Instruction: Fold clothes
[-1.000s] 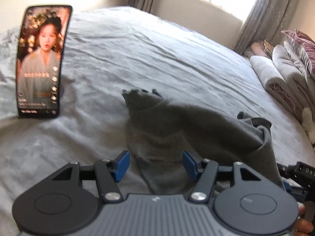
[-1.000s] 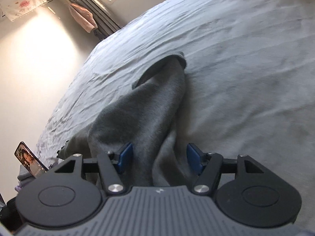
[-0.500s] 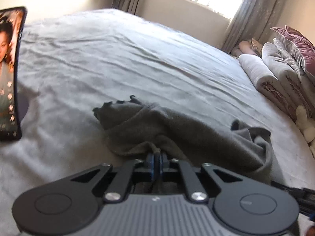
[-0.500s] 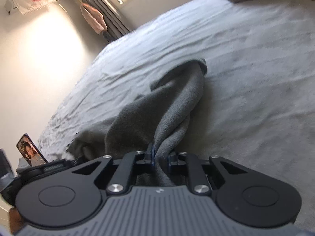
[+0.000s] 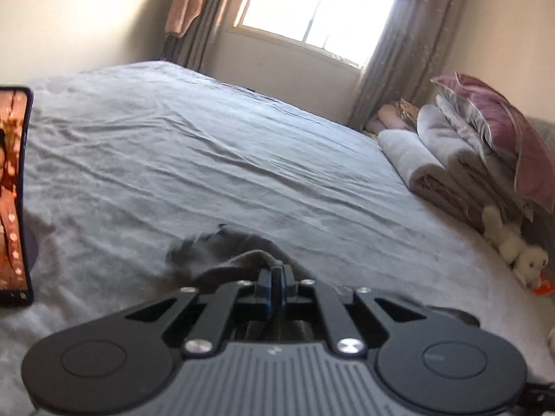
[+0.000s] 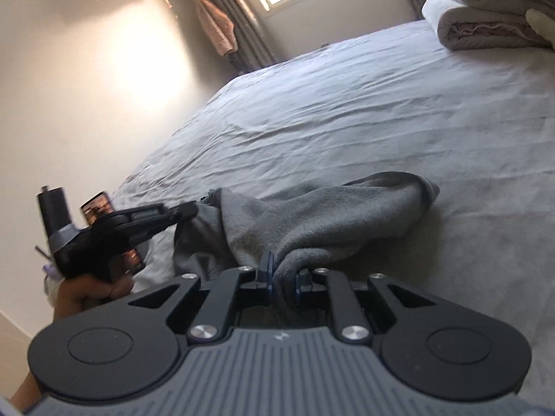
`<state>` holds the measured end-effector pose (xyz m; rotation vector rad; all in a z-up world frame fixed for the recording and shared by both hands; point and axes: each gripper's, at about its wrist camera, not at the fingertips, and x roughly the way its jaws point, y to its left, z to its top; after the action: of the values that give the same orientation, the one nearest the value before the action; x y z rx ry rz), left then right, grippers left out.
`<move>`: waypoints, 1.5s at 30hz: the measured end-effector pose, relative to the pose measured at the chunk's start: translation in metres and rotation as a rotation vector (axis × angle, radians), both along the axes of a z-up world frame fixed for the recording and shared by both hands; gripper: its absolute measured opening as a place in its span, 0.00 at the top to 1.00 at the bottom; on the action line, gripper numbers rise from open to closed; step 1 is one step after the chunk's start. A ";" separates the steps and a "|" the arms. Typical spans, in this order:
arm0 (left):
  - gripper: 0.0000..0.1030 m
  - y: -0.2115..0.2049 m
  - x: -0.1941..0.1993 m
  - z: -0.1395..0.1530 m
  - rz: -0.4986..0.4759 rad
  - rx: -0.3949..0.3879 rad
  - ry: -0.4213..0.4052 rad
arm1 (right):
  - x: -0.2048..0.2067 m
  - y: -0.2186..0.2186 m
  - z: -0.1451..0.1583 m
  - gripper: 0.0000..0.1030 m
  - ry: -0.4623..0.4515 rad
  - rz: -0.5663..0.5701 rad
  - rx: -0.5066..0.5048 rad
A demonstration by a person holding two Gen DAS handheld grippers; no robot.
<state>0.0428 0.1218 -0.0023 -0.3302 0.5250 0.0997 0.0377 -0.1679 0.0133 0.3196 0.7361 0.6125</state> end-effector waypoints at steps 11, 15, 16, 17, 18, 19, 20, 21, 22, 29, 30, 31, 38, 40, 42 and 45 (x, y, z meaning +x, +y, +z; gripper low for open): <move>0.96 0.010 -0.026 -0.019 -0.035 0.025 0.179 | -0.008 0.013 -0.020 0.86 0.139 0.159 -0.135; 0.96 0.011 -0.032 -0.030 -0.059 0.020 0.232 | -0.008 0.014 -0.020 0.83 0.154 0.181 -0.157; 0.96 0.011 -0.034 -0.030 -0.064 0.027 0.231 | -0.008 0.012 -0.017 0.78 0.146 0.196 -0.157; 0.96 0.012 -0.035 -0.031 -0.067 0.029 0.229 | -0.008 0.010 -0.014 0.76 0.137 0.212 -0.157; 0.96 0.012 -0.036 -0.031 -0.069 0.027 0.228 | -0.008 0.007 -0.010 0.70 0.125 0.215 -0.157; 0.96 0.013 -0.037 -0.031 -0.070 0.023 0.227 | -0.008 0.004 -0.007 0.64 0.110 0.211 -0.158; 0.96 0.014 -0.037 -0.032 -0.069 0.018 0.227 | -0.008 0.002 -0.002 0.62 0.092 0.203 -0.161; 0.96 0.014 -0.037 -0.032 -0.067 0.015 0.228 | -0.010 -0.002 0.004 0.61 0.072 0.190 -0.160; 0.95 0.015 -0.037 -0.033 -0.064 0.012 0.228 | -0.010 -0.007 0.007 0.59 0.060 0.173 -0.148; 0.91 0.018 -0.040 -0.033 -0.029 -0.035 0.228 | 0.012 -0.020 0.015 0.51 0.018 0.006 -0.073; 0.91 0.019 -0.040 -0.033 -0.025 -0.045 0.228 | 0.017 -0.018 0.014 0.50 0.013 -0.025 -0.076; 0.90 0.021 -0.040 -0.033 -0.024 -0.054 0.229 | 0.024 -0.016 0.012 0.49 0.009 -0.056 -0.082; 0.84 0.024 -0.045 -0.031 -0.005 -0.094 0.233 | 0.061 0.009 -0.005 0.40 0.002 -0.128 -0.062; 0.83 0.024 -0.046 -0.031 -0.002 -0.098 0.232 | 0.070 0.019 -0.012 0.38 0.016 -0.132 -0.074; 0.82 0.023 -0.047 -0.032 0.001 -0.097 0.228 | 0.079 0.028 -0.020 0.37 0.036 -0.141 -0.091; 0.79 0.021 -0.046 -0.033 0.000 -0.084 0.222 | 0.086 0.035 -0.029 0.37 0.057 -0.165 -0.105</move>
<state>-0.0036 0.1427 -0.0354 -0.4035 0.7505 0.1151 0.1234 -0.1328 -0.0158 0.2981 0.7856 0.4084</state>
